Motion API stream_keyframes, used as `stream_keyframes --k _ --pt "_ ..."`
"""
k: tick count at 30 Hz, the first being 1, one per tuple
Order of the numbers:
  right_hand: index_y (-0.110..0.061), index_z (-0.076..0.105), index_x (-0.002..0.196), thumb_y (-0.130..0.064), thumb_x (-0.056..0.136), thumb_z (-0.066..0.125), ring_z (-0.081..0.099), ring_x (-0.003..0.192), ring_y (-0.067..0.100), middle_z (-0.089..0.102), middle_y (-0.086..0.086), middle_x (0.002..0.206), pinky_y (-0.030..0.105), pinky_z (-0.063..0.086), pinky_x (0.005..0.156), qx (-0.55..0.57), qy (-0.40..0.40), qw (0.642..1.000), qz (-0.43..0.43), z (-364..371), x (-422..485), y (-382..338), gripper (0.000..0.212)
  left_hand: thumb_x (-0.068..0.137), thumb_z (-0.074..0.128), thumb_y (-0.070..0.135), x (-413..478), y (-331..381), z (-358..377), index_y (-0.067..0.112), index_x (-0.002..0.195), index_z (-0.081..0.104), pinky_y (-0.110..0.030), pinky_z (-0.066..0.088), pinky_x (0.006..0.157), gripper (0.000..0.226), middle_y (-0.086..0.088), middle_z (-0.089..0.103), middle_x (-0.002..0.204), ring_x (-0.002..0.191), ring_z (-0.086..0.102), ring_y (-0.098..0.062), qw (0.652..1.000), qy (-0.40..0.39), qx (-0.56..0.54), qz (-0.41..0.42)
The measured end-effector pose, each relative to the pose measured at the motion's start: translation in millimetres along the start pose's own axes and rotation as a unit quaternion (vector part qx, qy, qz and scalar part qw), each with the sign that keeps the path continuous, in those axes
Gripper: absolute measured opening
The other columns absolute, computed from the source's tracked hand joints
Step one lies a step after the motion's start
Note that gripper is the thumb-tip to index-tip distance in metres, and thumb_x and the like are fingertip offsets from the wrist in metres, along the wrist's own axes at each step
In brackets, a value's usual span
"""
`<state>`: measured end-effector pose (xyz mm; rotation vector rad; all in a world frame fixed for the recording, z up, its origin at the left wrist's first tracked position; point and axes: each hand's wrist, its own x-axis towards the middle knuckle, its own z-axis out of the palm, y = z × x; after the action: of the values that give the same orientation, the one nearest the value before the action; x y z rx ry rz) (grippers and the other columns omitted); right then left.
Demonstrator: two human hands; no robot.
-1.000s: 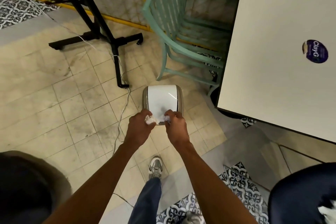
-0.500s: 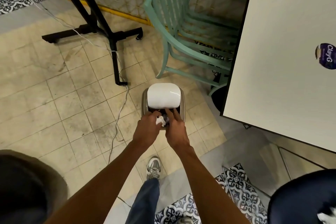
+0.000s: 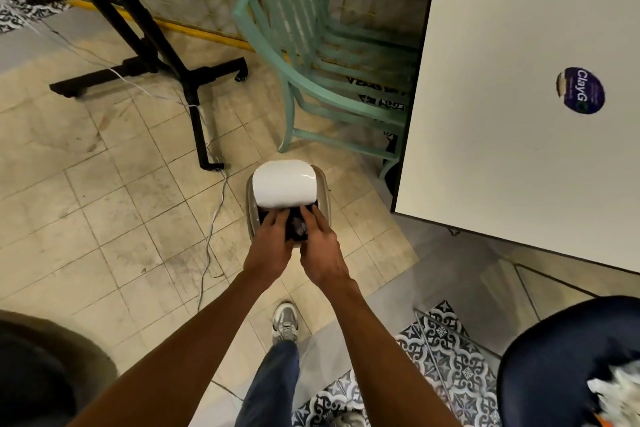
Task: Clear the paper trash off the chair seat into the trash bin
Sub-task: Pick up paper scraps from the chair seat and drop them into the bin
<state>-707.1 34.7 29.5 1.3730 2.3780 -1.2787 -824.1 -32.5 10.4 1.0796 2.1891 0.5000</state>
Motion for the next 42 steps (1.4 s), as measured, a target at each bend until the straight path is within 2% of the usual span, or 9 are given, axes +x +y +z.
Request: stream_keyframes --k 3,6,8,11,15,20,24,33,42 --pt "-0.029 0.025 0.166 0.001 0.095 0.065 0.052 0.141 0.033 0.02 0.0 0.174 0.045 0.047 0.117 -0.012 0.012 1.0 0.007 -6.6 -10.5 1.2 0.086 0.094 0.068 0.018 -10.9 7.4 -9.7 0.022 0.147 0.048 -0.052 0.056 0.097 0.056 -0.007 0.055 0.145 0.127 0.059 -0.033 0.999 -0.011 0.034 -0.029" --pt "-0.03 0.029 0.164 -0.008 0.098 0.067 0.065 0.124 0.035 0.038 0.004 0.166 0.046 0.057 0.105 -0.02 0.053 0.998 0.008 -18.4 -32.6 3.1 0.079 0.095 0.066 0.02 -28.8 21.7 -21.1 0.019 0.149 0.047 -0.052 0.056 0.095 0.058 -0.009 0.057 0.143 0.124 0.06 -0.035 0.997 -0.006 0.078 -0.008" --pt "-0.029 0.03 0.163 -0.015 0.1 0.066 0.069 0.116 0.035 0.041 0.004 0.165 0.046 0.059 0.097 -0.033 0.088 0.995 0.012 -28.0 -53.5 6.8 0.074 0.095 0.067 0.021 -43.3 30.9 -25.6 0.019 0.148 0.048 -0.051 0.059 0.089 0.057 -0.01 0.061 0.137 0.118 0.063 -0.036 0.995 0.004 0.097 0.004" --pt "-0.027 0.039 0.16 -0.024 0.102 0.065 0.066 0.125 0.033 0.035 0.003 0.17 0.043 0.057 0.101 -0.049 0.14 0.989 0.026 -46.9 -96.5 23.5 0.063 0.093 0.069 0.023 -73.2 52.8 -25.6 0.021 0.144 0.05 -0.05 0.06 0.084 0.055 -0.011 0.065 0.132 0.113 0.065 -0.037 0.992 0.021 0.119 0.035" --pt "-0.024 0.044 0.157 -0.033 0.105 0.059 0.062 0.133 0.033 0.039 0.005 0.168 0.046 0.055 0.107 -0.044 0.175 0.983 0.043 -68.1 -157.9 52.7 0.054 0.096 0.065 0.025 -112.4 88.6 -13.0 0.023 0.141 0.051 -0.049 0.06 0.081 0.047 -0.01 0.066 0.129 0.111 0.065 -0.038 0.988 0.032 0.136 0.06" --pt "-0.021 0.045 0.156 -0.035 0.106 0.056 0.054 0.14 0.032 0.044 0.008 0.164 0.047 0.049 0.113 -0.057 0.225 0.969 0.09 -96.7 -254.2 116.2 0.053 0.096 0.063 0.028 -169.4 157.0 31.9 0.025 0.141 0.054 -0.046 0.058 0.086 0.046 -0.01 0.066 0.132 0.116 0.062 -0.034 0.98 0.02 0.154 0.121" --pt "-0.021 0.041 0.159 -0.036 0.108 0.051 0.046 0.147 0.031 0.041 0.007 0.166 0.047 0.039 0.122 -0.048 0.242 0.959 0.14 -112.3 -323.5 176.5 0.054 0.094 0.067 0.023 -216.5 210.3 79.1 0.019 0.138 0.058 -0.043 0.056 0.082 0.046 -0.014 0.07 0.124 0.108 0.065 -0.037 0.967 0.002 0.163 0.196" --pt "-0.014 0.056 0.144 -0.033 0.101 0.055 0.058 0.133 0.029 0.06 0.006 0.146 0.045 0.05 0.11 -0.019 0.307 0.919 0.248 -124.4 -458.8 307.8 0.046 0.095 0.062 0.029 -302.8 316.1 202.2 0.021 0.141 0.056 -0.041 0.058 0.089 0.046 -0.011 0.069 0.129 0.112 0.066 -0.032 0.923 -0.1 0.194 0.317" --pt "-0.018 0.052 0.152 -0.029 0.104 0.053 0.051 0.143 0.029 0.049 0.007 0.16 0.043 0.043 0.115 0.066 0.307 0.868 0.384 -125.2 -540.1 395.6 0.049 0.092 0.066 0.023 -335.8 397.5 300.5 0.014 0.128 0.064 -0.039 0.057 0.085 0.037 -0.011 0.071 0.117 0.104 0.068 -0.033 0.861 -0.184 0.244 0.406"
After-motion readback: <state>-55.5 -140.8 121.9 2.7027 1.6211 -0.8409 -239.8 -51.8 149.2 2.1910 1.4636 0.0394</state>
